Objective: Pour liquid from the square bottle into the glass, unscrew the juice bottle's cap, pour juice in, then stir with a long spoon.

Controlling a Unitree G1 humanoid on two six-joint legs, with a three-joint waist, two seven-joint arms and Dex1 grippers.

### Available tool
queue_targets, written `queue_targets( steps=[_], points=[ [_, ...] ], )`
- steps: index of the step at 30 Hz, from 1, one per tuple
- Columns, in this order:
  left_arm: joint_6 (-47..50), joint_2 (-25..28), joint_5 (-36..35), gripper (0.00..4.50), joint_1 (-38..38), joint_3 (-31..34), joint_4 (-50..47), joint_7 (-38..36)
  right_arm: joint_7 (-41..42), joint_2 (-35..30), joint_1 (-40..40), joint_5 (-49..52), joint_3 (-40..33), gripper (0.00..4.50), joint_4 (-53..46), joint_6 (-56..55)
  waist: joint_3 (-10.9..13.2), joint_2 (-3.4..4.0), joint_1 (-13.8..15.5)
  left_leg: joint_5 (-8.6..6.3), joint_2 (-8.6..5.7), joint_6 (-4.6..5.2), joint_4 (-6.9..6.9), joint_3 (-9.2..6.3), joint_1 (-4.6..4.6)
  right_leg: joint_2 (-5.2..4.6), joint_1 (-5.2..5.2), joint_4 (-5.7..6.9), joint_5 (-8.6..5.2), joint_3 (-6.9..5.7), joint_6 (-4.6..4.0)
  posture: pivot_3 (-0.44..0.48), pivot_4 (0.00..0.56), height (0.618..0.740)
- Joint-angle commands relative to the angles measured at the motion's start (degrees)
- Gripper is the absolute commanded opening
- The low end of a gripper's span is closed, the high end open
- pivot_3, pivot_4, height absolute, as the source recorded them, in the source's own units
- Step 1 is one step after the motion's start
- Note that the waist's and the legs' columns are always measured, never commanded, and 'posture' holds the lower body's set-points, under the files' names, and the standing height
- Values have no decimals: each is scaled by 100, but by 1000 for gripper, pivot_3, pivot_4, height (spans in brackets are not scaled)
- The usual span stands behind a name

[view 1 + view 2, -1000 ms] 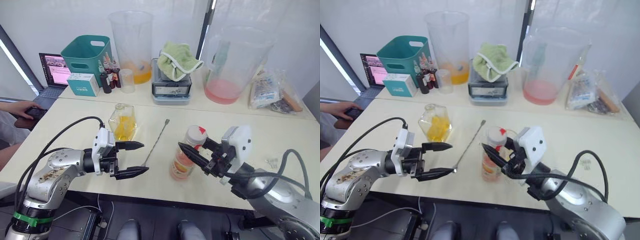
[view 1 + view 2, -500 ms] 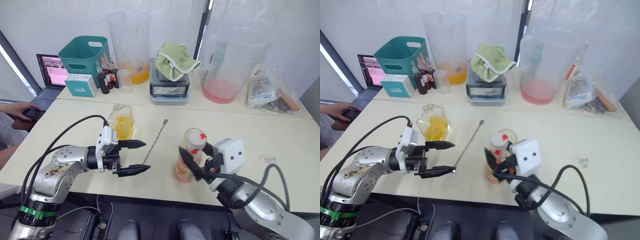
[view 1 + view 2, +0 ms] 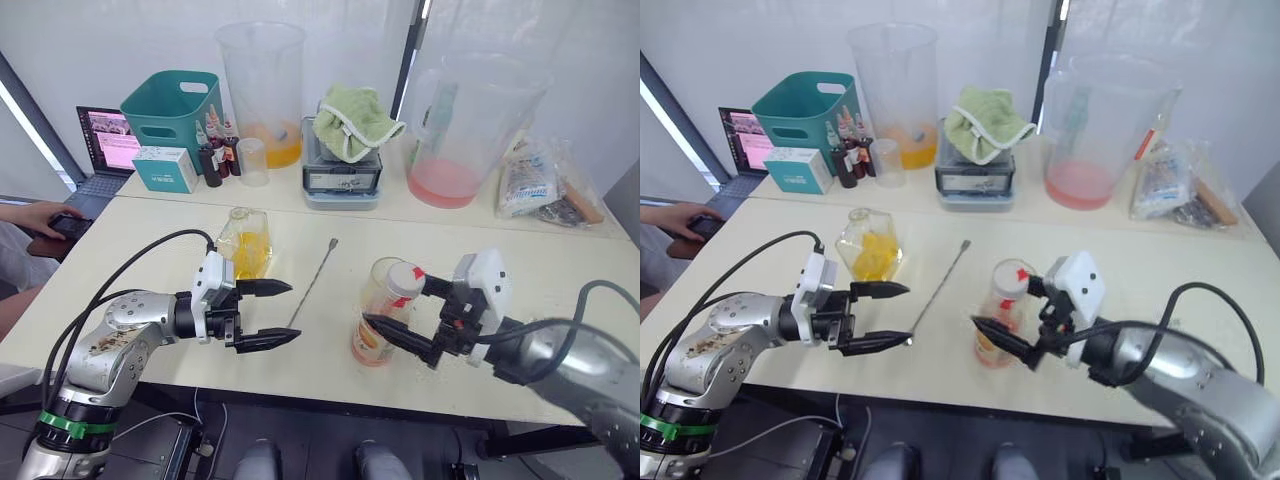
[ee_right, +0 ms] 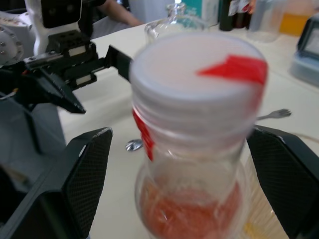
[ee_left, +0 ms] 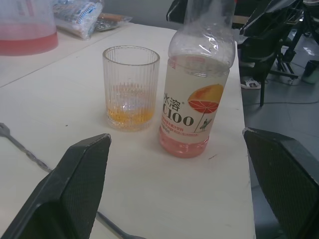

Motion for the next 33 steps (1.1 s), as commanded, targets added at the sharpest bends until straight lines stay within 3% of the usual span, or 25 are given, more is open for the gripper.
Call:
queue_targets(
  steps=[1, 9, 12, 19, 22, 27, 33],
  points=[
    [17, 135, -95, 4500, 14, 269, -276, 66, 1431, -61, -494, -239, 34, 4435, 718, -421, 0, 0, -8, 0, 0, 0, 0, 0, 0, 0, 0, 0, 0, -1, 0, 0, 150, 740],
    [102, 258, -152, 4500, 157, 440, -448, 138, 2702, 295, -1215, -1021, 334, 4435, 1955, -882, 1, 0, 11, 0, 1, 1, 0, -3, -3, 0, -1, 1, 0, -7, 1, 0, 150, 740],
    [129, 278, -152, 4500, 183, 492, -486, 152, 2807, 482, -1267, -1171, 380, 3737, 1986, -929, 2, 1, 15, 1, 0, 1, 0, -8, -8, -1, -3, 0, 0, -15, 0, 0, 150, 740],
    [147, 295, -132, 4500, 198, 530, -495, 127, 2832, 752, -1202, -1295, 233, 1407, 1911, -891, 2, 1, 11, 1, 1, 1, 1, -11, -7, 0, -2, 3, 1, -18, 0, 0, 150, 740],
    [134, 282, -121, 4500, 202, 505, -495, 119, 2745, 815, -1126, -1216, 116, 1091, 1779, -839, 2, 1, 12, 1, 1, 1, 1, -12, -8, -1, -2, 3, 1, -20, 0, 0, 150, 740],
    [85, 241, -79, 4500, 200, 429, -457, 82, 1985, 913, -762, -923, -248, 1091, 921, -562, 2, 2, 13, 1, 1, 1, 1, -16, -13, -1, -4, 4, 0, -24, 0, 0, 150, 740],
    [-4, 162, -43, 4500, 158, 359, -344, 35, -138, 1183, -250, -272, -597, 1091, -704, 128, 2, 2, 12, 1, 1, 0, 1, -20, -17, -1, -6, 6, 1, -29, 0, 0, 150, 740]
  ],
)
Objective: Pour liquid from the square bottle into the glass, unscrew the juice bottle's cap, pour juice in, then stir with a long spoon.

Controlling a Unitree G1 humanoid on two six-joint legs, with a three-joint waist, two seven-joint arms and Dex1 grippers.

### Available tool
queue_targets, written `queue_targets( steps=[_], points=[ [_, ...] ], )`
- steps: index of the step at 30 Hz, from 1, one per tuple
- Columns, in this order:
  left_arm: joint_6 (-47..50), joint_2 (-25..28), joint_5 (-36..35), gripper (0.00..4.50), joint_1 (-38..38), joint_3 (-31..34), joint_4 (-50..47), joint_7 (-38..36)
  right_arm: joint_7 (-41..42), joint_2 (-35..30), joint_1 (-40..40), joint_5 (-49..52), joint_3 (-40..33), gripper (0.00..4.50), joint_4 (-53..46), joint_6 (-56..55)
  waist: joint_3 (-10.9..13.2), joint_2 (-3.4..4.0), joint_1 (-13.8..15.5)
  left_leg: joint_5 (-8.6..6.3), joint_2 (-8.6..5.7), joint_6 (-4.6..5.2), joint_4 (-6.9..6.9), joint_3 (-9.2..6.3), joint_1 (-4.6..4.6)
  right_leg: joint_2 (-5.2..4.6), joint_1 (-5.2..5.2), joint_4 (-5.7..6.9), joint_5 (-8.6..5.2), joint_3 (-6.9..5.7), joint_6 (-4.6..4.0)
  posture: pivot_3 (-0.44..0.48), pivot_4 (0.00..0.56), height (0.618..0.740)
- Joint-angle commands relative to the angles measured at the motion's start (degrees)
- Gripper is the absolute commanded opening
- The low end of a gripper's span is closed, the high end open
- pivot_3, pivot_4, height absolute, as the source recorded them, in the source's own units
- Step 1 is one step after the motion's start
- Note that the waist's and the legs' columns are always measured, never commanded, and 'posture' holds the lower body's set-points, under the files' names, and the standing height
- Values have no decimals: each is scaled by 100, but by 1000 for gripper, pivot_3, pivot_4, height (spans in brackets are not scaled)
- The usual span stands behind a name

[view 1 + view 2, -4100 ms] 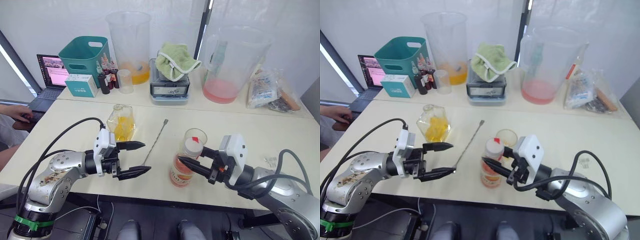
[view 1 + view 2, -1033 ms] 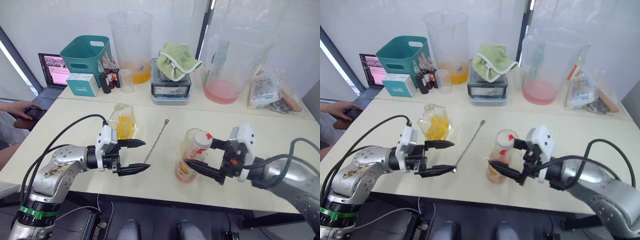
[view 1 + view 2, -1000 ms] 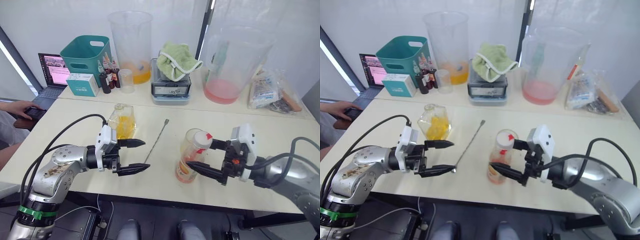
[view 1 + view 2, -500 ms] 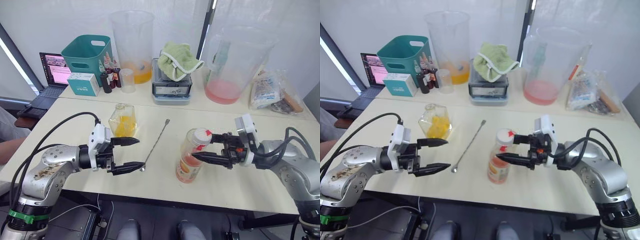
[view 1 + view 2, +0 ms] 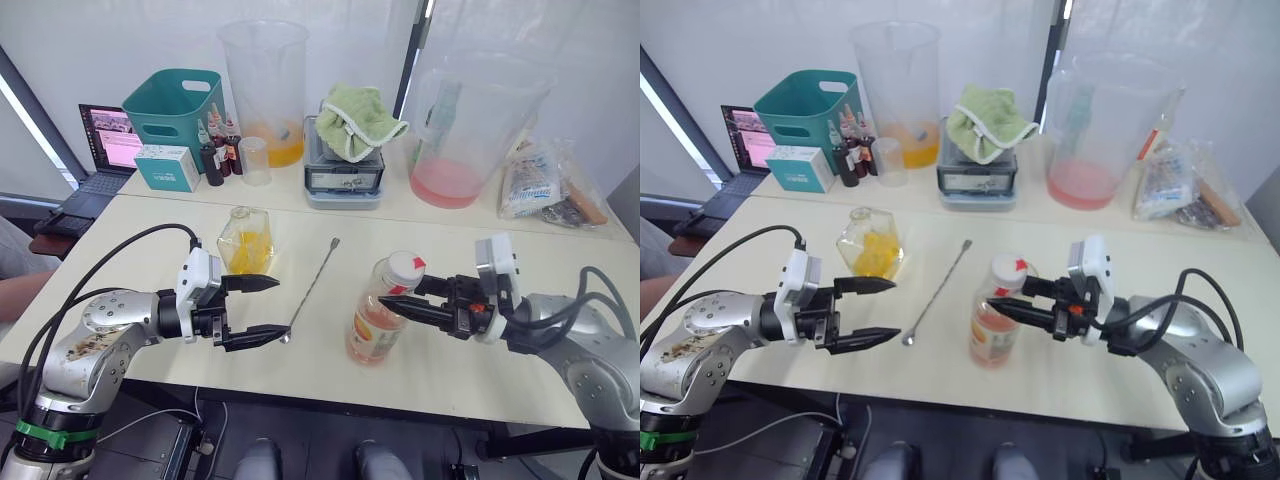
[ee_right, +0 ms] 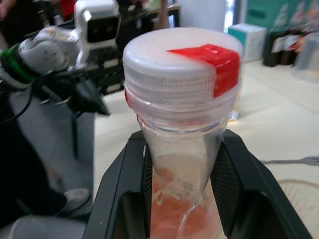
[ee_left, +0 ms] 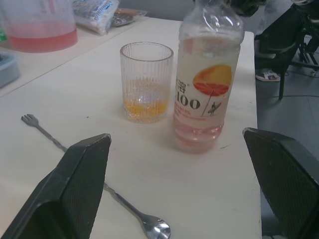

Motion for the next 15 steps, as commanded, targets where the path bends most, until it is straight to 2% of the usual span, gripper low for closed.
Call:
queue_targets(
  steps=[1, 4, 8, 11, 15],
  points=[
    [-152, -65, -27, 4500, -66, -10, 0, -67, -1319, 104, 290, 433, -149, 1091, -1219, 364, 0, 0, 5, 0, 0, 0, 0, -1, 0, 0, 0, 0, 0, -1, 0, 0, 150, 740],
    [-213, -126, 12, 4500, -112, -64, 81, -88, -2433, 287, 446, 456, 23, 1090, -1821, 617, 0, 0, -2, 0, 0, 0, 0, -4, -3, 0, -1, 0, 0, -5, 0, 0, 150, 740],
    [-295, -235, 45, 4500, -205, -156, 194, -98, -3593, 539, 615, -325, 721, 1090, -2236, 758, 0, 0, -7, 6, 0, -2, 0, -5, -1, 0, -1, 2, 1, -5, -3, 0, 150, 740],
    [-339, -283, 63, 4500, -257, -225, 243, -103, -4016, 733, 839, -967, 1169, 1090, -2247, 584, 0, 0, -6, 6, 0, -1, 1, -5, -3, 0, -5, 3, 1, -5, -4, 0, 150, 740],
    [-372, -297, 82, 4500, -322, -273, 316, -137, -4139, 902, 1305, -1642, 1595, 1089, -2247, 416, -1, 0, -6, 7, -1, -1, 1, -5, -3, -1, -4, 2, 1, -5, -3, 0, 150, 740]
  ],
)
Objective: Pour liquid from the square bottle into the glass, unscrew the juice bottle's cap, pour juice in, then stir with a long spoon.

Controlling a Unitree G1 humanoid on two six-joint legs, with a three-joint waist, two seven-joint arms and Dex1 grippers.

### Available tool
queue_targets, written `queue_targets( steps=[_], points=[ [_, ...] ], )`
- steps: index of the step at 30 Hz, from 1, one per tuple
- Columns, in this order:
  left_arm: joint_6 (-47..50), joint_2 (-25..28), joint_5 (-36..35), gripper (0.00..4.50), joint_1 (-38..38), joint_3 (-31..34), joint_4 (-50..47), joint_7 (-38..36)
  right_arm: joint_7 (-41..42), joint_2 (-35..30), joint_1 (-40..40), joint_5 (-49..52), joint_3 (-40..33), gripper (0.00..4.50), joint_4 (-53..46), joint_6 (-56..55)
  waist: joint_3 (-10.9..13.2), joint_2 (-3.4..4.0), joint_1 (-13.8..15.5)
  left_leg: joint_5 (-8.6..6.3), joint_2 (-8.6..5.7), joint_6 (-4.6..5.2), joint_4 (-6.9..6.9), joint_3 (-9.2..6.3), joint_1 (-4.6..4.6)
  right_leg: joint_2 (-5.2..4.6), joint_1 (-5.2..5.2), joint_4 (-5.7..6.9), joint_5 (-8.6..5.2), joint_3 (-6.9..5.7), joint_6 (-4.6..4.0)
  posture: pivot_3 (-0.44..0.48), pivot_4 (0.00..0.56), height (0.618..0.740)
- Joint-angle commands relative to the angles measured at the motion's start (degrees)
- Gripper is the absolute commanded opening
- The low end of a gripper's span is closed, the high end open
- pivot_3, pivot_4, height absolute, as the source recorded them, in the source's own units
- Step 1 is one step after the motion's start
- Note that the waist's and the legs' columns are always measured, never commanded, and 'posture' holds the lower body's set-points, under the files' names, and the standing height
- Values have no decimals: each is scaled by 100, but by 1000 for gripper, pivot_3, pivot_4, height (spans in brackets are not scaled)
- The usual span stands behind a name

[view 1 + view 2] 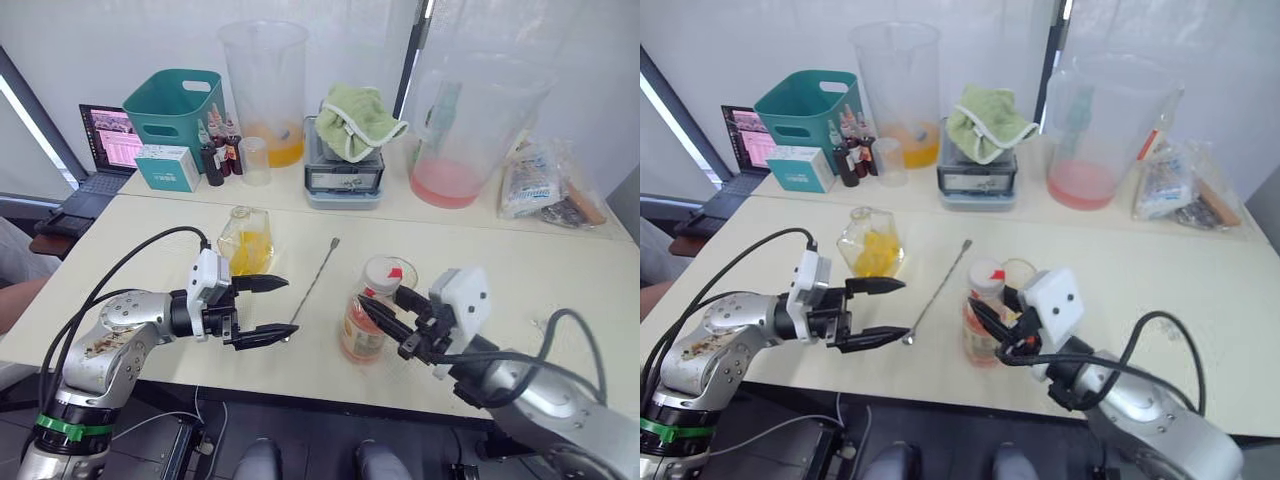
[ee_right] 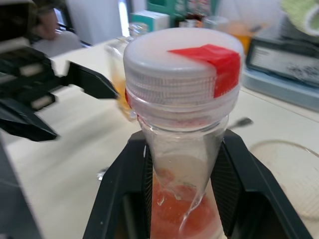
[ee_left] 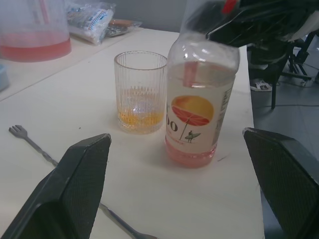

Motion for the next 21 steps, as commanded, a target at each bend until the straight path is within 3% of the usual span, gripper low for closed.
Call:
queue_targets(
  steps=[1, 9, 10, 18, 21],
  points=[
    [-123, -18, 12, 4500, -110, 4, -1, -77, -105, 81, 341, -631, 284, 1088, -141, -237, 0, 0, -4, 0, 1, 0, 0, -2, 2, 0, 2, 0, 0, -4, 0, 0, 150, 740],
    [-145, -25, 25, 4500, -164, -34, 59, -118, 300, 315, 967, -629, 202, 1088, -14, -485, -2, -1, 1, 2, 1, 4, 0, -2, 9, 0, 9, 4, -1, -5, -2, 0, 150, 740],
    [-141, -29, 21, 4500, -168, -34, 56, -116, 398, 287, 1003, -615, 143, 1588, 5, -515, -2, -1, -3, 2, 1, 4, 0, -2, 9, 0, 9, 4, -1, -5, -2, 0, 150, 740],
    [-112, -30, 20, 4500, -204, -13, 67, -102, 884, 181, 895, -445, -248, 4320, 155, -580, -1, -1, -4, 3, 0, 4, 0, -2, 15, 0, 8, 19, -5, -4, -7, 0, 150, 740],
    [-105, -14, 10, 4500, -179, 19, 53, -93, 970, 218, 821, -362, -313, 4448, 148, -575, -1, -1, -3, 3, 0, 4, 0, -1, 18, 1, 6, 30, -10, -4, -14, 0, 150, 740]
  ],
)
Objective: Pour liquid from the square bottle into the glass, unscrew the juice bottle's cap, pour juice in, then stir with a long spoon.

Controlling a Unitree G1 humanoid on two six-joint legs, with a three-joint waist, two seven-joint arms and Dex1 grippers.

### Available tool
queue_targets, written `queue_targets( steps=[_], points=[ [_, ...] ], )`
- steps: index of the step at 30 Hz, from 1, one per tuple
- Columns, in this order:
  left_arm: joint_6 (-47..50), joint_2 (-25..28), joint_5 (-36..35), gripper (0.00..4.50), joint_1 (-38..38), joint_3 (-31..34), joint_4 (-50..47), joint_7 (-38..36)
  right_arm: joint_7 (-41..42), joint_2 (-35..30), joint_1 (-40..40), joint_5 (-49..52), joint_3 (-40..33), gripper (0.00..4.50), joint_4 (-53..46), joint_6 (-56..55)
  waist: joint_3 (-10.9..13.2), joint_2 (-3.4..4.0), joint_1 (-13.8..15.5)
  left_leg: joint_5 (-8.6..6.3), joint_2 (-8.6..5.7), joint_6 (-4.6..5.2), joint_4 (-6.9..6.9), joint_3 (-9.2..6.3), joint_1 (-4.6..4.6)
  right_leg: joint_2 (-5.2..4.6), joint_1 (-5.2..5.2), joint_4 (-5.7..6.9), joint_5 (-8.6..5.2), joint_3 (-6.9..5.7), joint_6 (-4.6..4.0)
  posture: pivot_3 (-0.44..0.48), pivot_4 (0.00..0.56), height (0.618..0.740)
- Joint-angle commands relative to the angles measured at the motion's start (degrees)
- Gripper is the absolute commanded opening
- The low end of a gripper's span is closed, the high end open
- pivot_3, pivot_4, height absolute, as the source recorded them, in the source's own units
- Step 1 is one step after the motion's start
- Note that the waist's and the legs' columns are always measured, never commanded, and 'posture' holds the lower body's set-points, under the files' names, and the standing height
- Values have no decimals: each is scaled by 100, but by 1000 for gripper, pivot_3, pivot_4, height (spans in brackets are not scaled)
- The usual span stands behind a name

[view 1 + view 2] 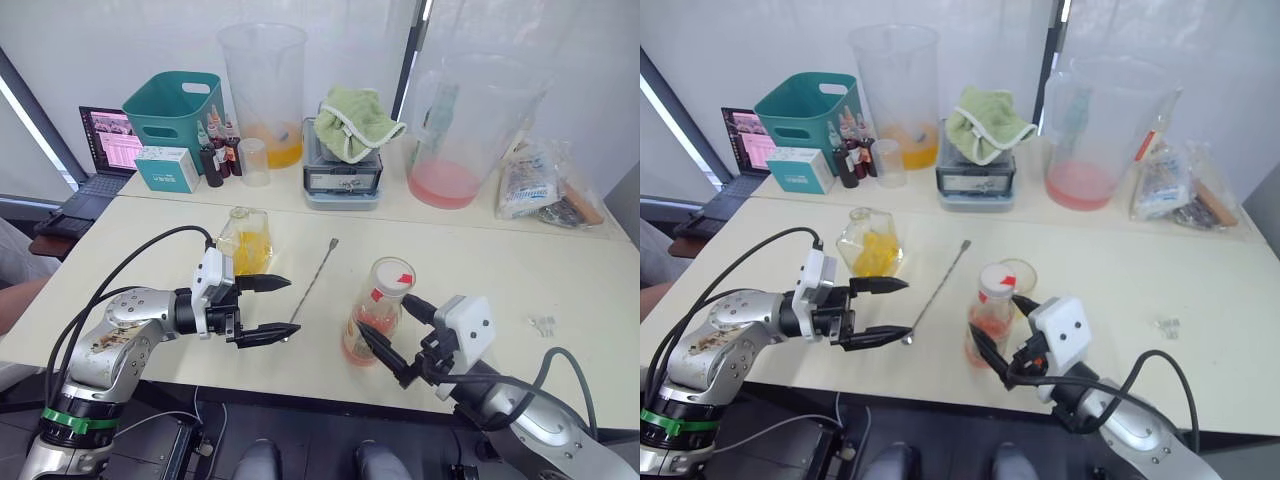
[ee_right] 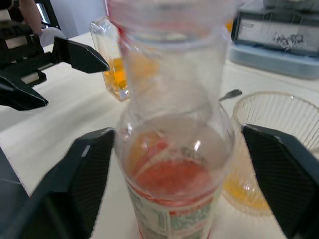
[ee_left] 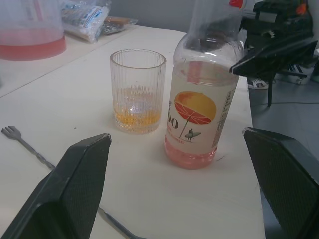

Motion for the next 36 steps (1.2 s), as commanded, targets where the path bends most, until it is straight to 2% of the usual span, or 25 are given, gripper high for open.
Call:
queue_targets(
  steps=[1, 5, 9, 16, 22, 26, 33, 35, 36],
  points=[
    [-95, 5, -41, 4500, -70, 109, -122, -14, 113, 32, -120, 172, -161, 4448, -153, -38, 0, 0, -2, 0, 0, 0, 0, -1, 1, 0, 0, 2, -2, -1, -2, 0, 150, 740],
    [-76, 3, -57, 4500, -50, 124, -146, 12, 157, 55, -161, 334, -225, 4448, -208, -36, -1, -1, -8, 0, 0, 0, 0, -1, 1, 0, -1, 3, -3, -1, -3, 0, 150, 740],
    [-68, -4, -63, 4500, -38, 125, -152, 39, 232, -31, -230, 615, -361, 4448, -320, 32, 0, -9, 8, -2, 37, -1, -4, 93, 3, 25, -53, 18, -3, 81, -7, 0, 150, 740],
    [-68, -31, -60, 4500, -58, 95, -143, 49, 362, -423, -431, 1413, -759, 4448, -302, 237, 0, -9, -13, -2, 30, -1, -3, 73, 14, 24, -30, 18, -5, 70, -3, 0, 150, 740],
    [-49, -60, -60, 4500, -40, 79, -211, 65, 804, -879, -590, 1995, -1297, 4448, 126, 202, 1, -10, -6, -1, 26, 0, -1, 66, 17, 23, -16, 9, -5, 66, -3, 0, 150, 740],
    [-44, -69, -77, 4500, 17, 78, -297, 74, 1080, -1112, -695, 2115, -1375, 4448, 328, 205, 1, -9, -6, -1, 26, 0, -2, 63, 18, 23, -15, 9, -5, 63, -3, 0, 150, 740],
    [-48, -68, -99, 4500, 123, 117, -397, 101, 1156, -1099, -822, 2238, -1379, 4448, 507, 123, 1, -12, 0, -1, 25, 0, -2, 54, 15, 23, -13, 7, -5, 56, -3, 0, 150, 740],
    [-49, -72, -97, 4500, 135, 110, -412, 106, 1175, -1088, -872, 2233, -1356, 4448, 527, 110, 1, -31, 31, -3, 70, -1, 0, 156, 24, 37, -100, 23, 2, 121, -13, 0, 150, 740],
    [-48, -73, -98, 4500, 137, 105, -416, 102, 1180, -1089, -894, 2235, -1343, 4448, 533, 120, -3, -25, 2, -7, 77, 4, -7, 195, 11, 45, -108, 24, 14, 155, -17, 0, 150, 740]
  ],
)
